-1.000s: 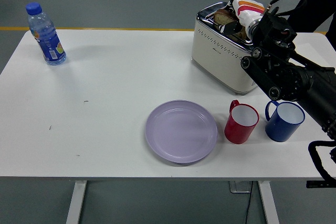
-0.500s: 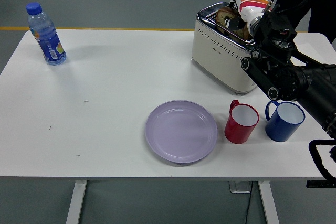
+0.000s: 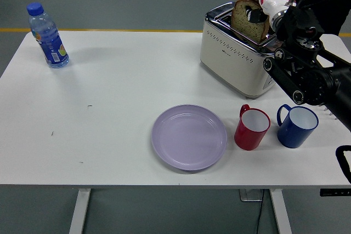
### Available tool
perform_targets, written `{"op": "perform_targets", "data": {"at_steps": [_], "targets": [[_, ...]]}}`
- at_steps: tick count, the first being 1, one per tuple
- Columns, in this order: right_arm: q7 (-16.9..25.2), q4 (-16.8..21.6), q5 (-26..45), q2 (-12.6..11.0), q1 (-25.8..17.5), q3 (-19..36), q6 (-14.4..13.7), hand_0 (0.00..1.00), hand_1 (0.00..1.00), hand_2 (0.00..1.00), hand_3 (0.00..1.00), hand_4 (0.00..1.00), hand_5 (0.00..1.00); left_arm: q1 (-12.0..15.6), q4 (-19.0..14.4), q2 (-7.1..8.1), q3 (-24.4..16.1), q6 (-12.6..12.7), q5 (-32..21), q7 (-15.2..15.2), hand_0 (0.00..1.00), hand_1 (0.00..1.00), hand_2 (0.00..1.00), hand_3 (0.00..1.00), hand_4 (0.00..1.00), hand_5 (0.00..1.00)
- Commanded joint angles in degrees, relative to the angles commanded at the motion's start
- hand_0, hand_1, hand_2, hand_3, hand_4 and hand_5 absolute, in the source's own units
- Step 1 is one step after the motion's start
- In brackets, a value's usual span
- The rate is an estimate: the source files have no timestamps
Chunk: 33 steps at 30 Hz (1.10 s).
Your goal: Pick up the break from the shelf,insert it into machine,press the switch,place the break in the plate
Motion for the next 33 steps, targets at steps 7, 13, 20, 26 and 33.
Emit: {"op": "perform_targets", "data": {"at_steps": [7,13,20,26,33], "targets": [[-0.5,6.8,0.3,-3.8,-0.6,2.9,-1.4,0.111,0.244,0.354,0.452,0.524,0.005,0.0,0.0,0.09,0.1,0.0,-0.2,-0.1,0.7,0.599,0.726,0.686,0.541,0.926],[-0.5,12.2,1.9,-6.5,-1.3,5.1,-2.0,0.106,0.239,0.349,0.449,0.525,0.003,0.0,0.0,0.11,0.1,0.0,-0.5,-0.1,0.7,0.599,0.725,0.686,0.539,0.924],[-0.4,22.0,11.9,-10.4,-3.1,5.8,-1.9,0.098,0.232,0.345,0.446,0.521,0.005,-0.1,0.0,0.04,0.0,0.0,-0.8,-0.2,0.699,0.598,0.725,0.685,0.54,0.924],[-0.8,32.3,25.5,-14.7,-5.0,4.0,0.2,0.093,0.232,0.344,0.445,0.511,0.002,-0.1,0.0,0.05,-0.2,0.0,-0.8,-0.3,0.699,0.598,0.725,0.685,0.539,0.924],[-1.7,40.4,41.2,-16.9,-7.2,0.0,2.8,0.094,0.23,0.343,0.445,0.513,0.002,-0.1,0.0,0.03,-0.3,0.0,-0.8,-0.3,0.699,0.597,0.725,0.684,0.537,0.925]]}}
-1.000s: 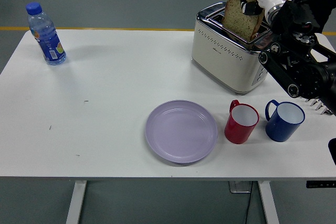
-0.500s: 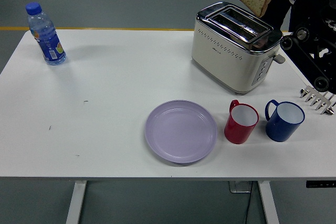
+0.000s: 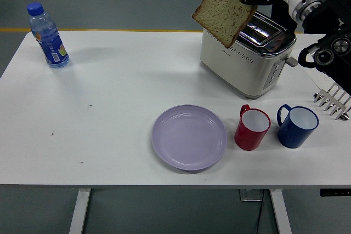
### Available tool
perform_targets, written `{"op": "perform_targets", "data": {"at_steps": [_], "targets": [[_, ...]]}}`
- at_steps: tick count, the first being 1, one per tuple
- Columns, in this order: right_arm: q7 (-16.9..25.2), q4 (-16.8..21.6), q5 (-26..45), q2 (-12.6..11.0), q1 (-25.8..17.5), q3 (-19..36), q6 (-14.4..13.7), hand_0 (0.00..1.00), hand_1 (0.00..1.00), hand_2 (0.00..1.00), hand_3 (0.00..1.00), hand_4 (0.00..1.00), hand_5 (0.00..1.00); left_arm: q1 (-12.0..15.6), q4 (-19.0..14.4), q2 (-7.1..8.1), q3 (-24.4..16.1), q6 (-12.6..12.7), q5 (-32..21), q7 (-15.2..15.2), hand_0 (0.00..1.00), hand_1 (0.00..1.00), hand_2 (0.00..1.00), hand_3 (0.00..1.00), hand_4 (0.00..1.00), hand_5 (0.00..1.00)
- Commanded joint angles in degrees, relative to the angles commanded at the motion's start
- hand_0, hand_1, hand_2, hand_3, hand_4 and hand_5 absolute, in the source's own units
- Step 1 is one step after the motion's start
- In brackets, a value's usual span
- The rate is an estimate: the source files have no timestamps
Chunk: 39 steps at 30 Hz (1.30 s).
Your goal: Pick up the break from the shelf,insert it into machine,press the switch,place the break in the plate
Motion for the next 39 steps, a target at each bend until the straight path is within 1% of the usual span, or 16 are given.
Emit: {"op": "perform_targets", "data": {"at_steps": [5,9,15,19,27,39], "targets": [[-0.3,3.7,8.3,0.0,-2.3,-3.0,1.0,0.097,0.229,0.343,0.445,0.523,0.002,-0.1,0.0,-0.04,0.0,0.0,-0.2,-0.1,0.699,0.596,0.725,0.685,0.537,0.925],[-0.3,5.0,10.7,0.5,-4.2,-5.2,1.2,0.097,0.229,0.343,0.445,0.523,0.002,-0.2,0.0,-0.07,0.1,0.0,-0.4,-0.2,0.699,0.596,0.725,0.685,0.537,0.925],[-0.3,5.7,12.4,1.0,-7.0,-8.3,1.2,0.094,0.228,0.342,0.445,0.515,0.002,-0.3,0.0,-0.12,0.0,0.0,-0.2,-0.2,0.699,0.594,0.725,0.685,0.537,0.925],[-0.2,5.5,13.3,1.4,-8.5,-10.0,1.1,0.089,0.225,0.34,0.446,0.511,0.002,-0.3,0.0,-0.16,-0.2,0.0,0.0,-0.2,0.699,0.596,0.725,0.685,0.537,0.925],[0.3,4.5,14.3,2.6,-11.1,-11.8,0.8,0.085,0.224,0.339,0.445,0.514,0.002,-0.3,0.0,-0.28,-0.6,0.0,0.7,0.0,0.699,0.597,0.725,0.685,0.537,0.926],[1.6,0.5,15.2,4.2,-13.5,-13.8,0.0,0.083,0.222,0.339,0.446,0.512,0.002,-0.1,0.0,-0.5,-1.1,-0.1,1.8,0.3,0.699,0.598,0.725,0.686,0.536,0.929]]}}
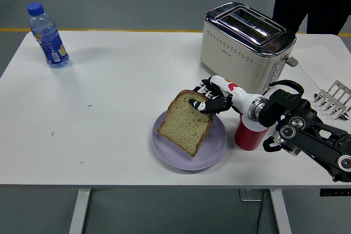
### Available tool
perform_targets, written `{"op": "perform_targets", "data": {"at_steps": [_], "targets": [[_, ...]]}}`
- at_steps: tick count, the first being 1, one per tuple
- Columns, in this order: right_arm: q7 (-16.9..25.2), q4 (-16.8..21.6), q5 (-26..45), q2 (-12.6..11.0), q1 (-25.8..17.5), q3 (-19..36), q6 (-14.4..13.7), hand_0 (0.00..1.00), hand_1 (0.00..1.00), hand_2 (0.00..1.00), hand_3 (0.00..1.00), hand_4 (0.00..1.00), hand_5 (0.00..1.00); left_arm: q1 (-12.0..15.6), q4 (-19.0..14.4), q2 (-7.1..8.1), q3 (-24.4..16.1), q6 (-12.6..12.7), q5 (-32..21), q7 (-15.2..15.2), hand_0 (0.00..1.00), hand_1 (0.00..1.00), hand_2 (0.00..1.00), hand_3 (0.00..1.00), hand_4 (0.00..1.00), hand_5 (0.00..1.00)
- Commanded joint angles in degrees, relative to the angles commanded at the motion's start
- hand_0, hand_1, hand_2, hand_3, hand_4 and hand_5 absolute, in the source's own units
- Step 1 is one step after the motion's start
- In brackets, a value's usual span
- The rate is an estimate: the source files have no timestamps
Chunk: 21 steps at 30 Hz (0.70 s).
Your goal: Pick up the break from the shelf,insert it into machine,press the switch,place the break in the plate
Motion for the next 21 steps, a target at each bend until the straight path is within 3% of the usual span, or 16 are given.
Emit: {"op": "perform_targets", "data": {"at_steps": [7,8,13,14,19,20,21], "targets": [[1.0,-2.5,0.1,1.0,-0.4,-1.2,0.2,0.086,0.221,0.34,0.447,0.51,0.002,0.0,0.0,-0.11,0.0,0.0,0.3,0.1,0.699,0.598,0.725,0.686,0.536,0.931],[1.1,-2.7,0.0,1.0,-0.4,-1.3,0.2,0.161,0.269,0.379,0.48,0.5,0.002,0.0,0.0,-0.11,0.0,0.0,0.3,0.1,0.699,0.6,0.725,0.688,0.536,0.932],[2.0,-4.6,-0.9,1.7,-0.4,-1.9,0.4,0.161,0.269,0.379,0.48,0.5,0.002,0.1,0.0,-0.18,0.0,0.0,0.3,0.1,0.699,0.6,0.725,0.688,0.536,0.932],[2.2,-5.0,-1.6,1.8,-0.4,-1.9,0.6,0.246,0.362,0.451,0.508,0.475,0.002,0.1,0.0,-0.18,0.0,0.0,0.3,0.1,0.699,0.601,0.727,0.688,0.537,0.933],[3.1,-6.2,-4.2,2.1,-0.3,-2.0,1.8,0.246,0.362,0.451,0.508,0.475,0.002,0.1,0.0,-0.16,0.3,0.0,-0.1,0.0,0.699,0.601,0.727,0.688,0.537,0.933],[3.4,-6.5,-5.2,2.3,-0.3,-1.9,2.3,0.411,0.492,0.523,0.551,0.507,0.071,0.1,0.0,-0.17,0.4,0.0,-0.2,0.0,0.699,0.603,0.727,0.689,0.536,0.934],[3.6,-6.6,-5.9,2.3,-0.2,-1.9,2.5,0.411,0.492,0.523,0.551,0.507,0.071,0.0,0.0,-0.18,0.4,0.0,-0.2,0.0,0.699,0.603,0.727,0.689,0.536,0.934]]}}
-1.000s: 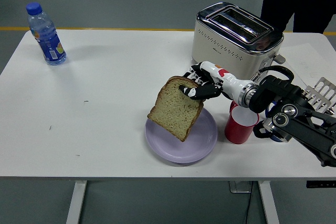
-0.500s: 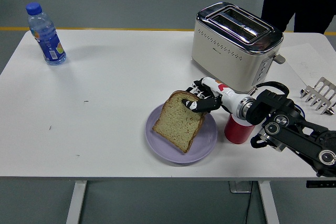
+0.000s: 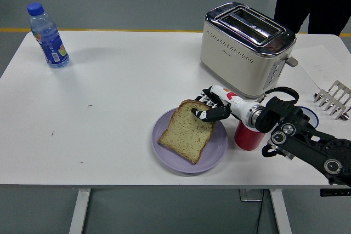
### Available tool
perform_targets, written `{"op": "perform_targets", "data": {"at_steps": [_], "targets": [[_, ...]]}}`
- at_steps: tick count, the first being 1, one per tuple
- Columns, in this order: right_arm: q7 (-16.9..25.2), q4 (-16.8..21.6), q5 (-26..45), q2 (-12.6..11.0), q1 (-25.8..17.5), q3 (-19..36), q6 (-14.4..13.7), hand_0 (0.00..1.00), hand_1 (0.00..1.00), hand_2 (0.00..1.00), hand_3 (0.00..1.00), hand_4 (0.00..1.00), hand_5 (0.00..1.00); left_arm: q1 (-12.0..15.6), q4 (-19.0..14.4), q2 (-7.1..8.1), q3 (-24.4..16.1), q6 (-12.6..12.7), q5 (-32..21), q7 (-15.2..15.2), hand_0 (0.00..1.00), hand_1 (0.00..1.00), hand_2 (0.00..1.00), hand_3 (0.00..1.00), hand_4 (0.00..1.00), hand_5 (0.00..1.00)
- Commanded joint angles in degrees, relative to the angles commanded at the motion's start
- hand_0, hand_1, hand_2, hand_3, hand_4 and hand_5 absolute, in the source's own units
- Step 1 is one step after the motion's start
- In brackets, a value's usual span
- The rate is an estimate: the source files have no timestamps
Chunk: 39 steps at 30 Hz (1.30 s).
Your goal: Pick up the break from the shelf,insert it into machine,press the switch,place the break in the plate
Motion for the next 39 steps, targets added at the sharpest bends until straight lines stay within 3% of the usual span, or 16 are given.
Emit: {"op": "perform_targets", "data": {"at_steps": [4,5,10,11,16,17,30,36,39], "targets": [[0.8,-0.5,-2.3,0.2,0.2,0.1,1.1,0.411,0.492,0.523,0.551,0.507,0.071,-0.1,0.0,0.07,0.3,0.0,-0.4,0.0,0.699,0.603,0.727,0.689,0.536,0.934],[0.9,-0.5,-2.6,0.2,0.2,0.2,1.3,0.575,0.614,0.634,0.648,0.633,0.172,-0.1,0.0,0.07,0.3,0.0,-0.4,0.0,0.699,0.602,0.727,0.688,0.536,0.934],[1.4,-0.7,-4.4,0.4,0.3,0.4,2.3,0.575,0.614,0.634,0.648,0.633,0.172,-0.2,0.0,0.12,0.4,0.0,-0.6,-0.1,0.699,0.602,0.727,0.688,0.536,0.934],[1.4,-0.8,-5.0,0.4,0.4,0.4,2.6,0.693,0.687,0.726,0.725,0.665,0.194,-0.3,0.0,0.11,0.3,0.0,-0.6,-0.1,0.699,0.602,0.727,0.689,0.537,0.935],[1.3,-1.0,-7.1,0.5,0.4,0.6,3.6,0.693,0.687,0.726,0.725,0.665,0.194,-0.3,0.0,0.08,0.2,0.1,-0.6,-0.2,0.699,0.602,0.727,0.689,0.537,0.935],[1.3,-1.0,-7.5,0.5,0.4,0.6,3.7,0.829,0.777,0.855,0.83,0.708,0.23,-0.3,0.0,0.08,0.2,0.1,-0.6,-0.2,0.7,0.602,0.728,0.689,0.536,0.935],[2.5,-0.6,-11.6,0.3,0.4,1.4,2.5,0.881,0.813,0.896,0.86,0.727,0.248,-0.4,0.0,0.05,0.3,0.0,-0.7,-0.1,0.7,0.605,0.727,0.69,0.535,0.934],[3.6,2.5,-11.7,-0.7,-0.3,2.7,3.0,0.853,0.796,0.857,0.816,0.717,0.252,-0.4,0.0,0.07,0.2,0.0,-0.7,-0.2,0.699,0.605,0.727,0.69,0.535,0.932],[7.6,6.9,-7.6,-2.0,-1.8,5.4,4.8,0.853,0.796,0.857,0.816,0.717,0.252,-0.4,0.0,0.06,0.0,0.0,-0.5,-0.1,0.699,0.605,0.727,0.69,0.535,0.932]]}}
